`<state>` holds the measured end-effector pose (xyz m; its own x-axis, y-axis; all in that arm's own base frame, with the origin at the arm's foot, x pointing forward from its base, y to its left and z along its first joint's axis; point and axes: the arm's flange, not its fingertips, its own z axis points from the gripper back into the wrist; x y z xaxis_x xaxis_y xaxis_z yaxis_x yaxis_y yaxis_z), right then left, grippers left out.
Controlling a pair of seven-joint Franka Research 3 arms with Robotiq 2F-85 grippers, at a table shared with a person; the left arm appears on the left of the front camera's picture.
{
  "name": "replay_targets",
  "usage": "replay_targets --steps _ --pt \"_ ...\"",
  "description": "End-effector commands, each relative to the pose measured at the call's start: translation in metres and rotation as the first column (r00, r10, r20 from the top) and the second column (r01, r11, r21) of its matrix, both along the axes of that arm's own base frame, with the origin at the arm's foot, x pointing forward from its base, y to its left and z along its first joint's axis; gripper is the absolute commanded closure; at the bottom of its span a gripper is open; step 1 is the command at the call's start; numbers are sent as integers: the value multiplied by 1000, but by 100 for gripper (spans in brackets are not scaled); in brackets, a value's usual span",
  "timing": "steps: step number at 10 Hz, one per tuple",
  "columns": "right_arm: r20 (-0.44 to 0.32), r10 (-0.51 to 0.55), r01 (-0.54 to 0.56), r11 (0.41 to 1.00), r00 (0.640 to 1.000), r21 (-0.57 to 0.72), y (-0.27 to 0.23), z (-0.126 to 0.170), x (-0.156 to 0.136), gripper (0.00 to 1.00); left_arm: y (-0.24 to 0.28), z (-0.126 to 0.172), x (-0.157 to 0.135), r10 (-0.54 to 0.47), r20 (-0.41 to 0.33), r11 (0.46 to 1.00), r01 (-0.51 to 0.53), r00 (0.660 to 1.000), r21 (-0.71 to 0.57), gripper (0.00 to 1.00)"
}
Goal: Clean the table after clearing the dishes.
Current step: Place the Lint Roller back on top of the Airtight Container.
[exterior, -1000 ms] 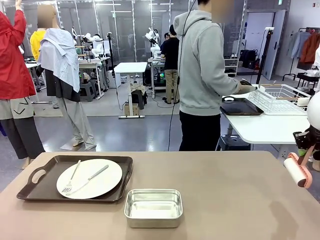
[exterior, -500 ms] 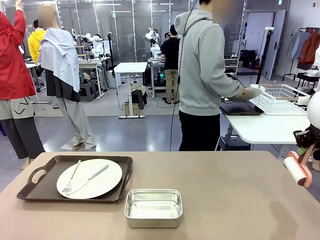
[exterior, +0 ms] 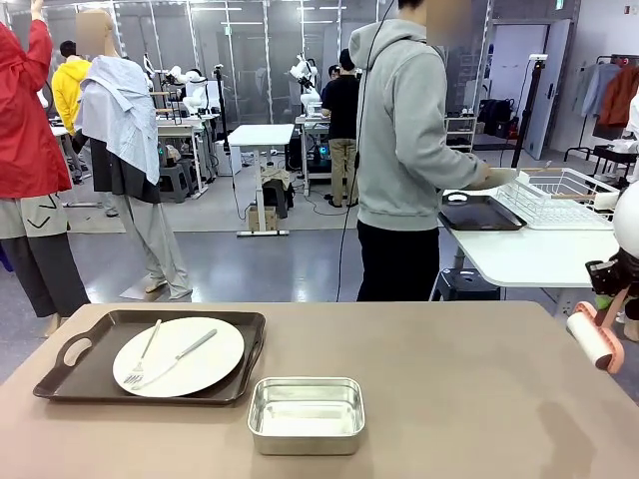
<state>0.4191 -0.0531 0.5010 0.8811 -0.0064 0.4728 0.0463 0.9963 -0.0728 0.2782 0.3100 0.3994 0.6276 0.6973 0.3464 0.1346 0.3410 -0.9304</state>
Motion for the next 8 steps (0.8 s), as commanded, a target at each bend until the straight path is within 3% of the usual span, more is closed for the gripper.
replay_targets --steps 1,2,3,4,5,6,8 --pt "187 313 -273 938 931 -214 68 48 9 80 2 0 -3 -3 13 1000 3 1000 -10 0" --pt "206 477 -417 866 854 -278 105 65 16 80 2 0 -3 -3 13 1000 3 1000 -10 0" --pt "185 660 -574 735 728 -361 157 78 25 80 2 0 -3 -3 13 1000 3 1000 -10 0" --pt "144 818 -706 557 557 -437 208 81 27 80 2 0 -3 -3 13 1000 3 1000 -10 0" --pt "53 909 -781 384 414 -492 256 78 28 80 2 0 -3 -3 13 1000 3 1000 -10 0" --pt "9 959 -840 252 282 -481 297 75 21 80 2 0 -3 -3 13 1000 3 1000 -10 0" --pt "-103 989 -908 51 102 -415 374 55 -2 80 2 0 -3 -3 13 1000 3 1000 -10 0"
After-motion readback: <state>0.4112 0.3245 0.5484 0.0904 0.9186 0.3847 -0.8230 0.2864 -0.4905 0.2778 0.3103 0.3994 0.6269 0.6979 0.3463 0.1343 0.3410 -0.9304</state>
